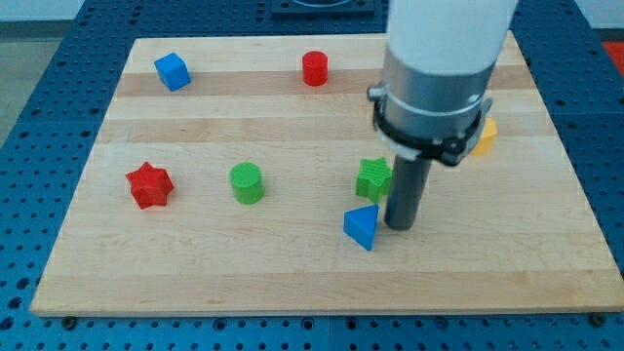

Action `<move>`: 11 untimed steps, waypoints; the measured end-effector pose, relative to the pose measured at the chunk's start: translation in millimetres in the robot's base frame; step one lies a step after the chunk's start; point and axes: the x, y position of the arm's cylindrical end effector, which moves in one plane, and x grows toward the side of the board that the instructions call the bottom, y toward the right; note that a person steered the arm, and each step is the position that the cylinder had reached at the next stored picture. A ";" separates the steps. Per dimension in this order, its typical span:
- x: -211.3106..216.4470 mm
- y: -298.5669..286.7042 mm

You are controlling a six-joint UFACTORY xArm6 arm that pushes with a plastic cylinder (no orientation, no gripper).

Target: Move the green star to the center

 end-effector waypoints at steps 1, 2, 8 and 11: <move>0.0 0.0; -13.4 14.5; -29.2 -72.1; -47.4 -54.3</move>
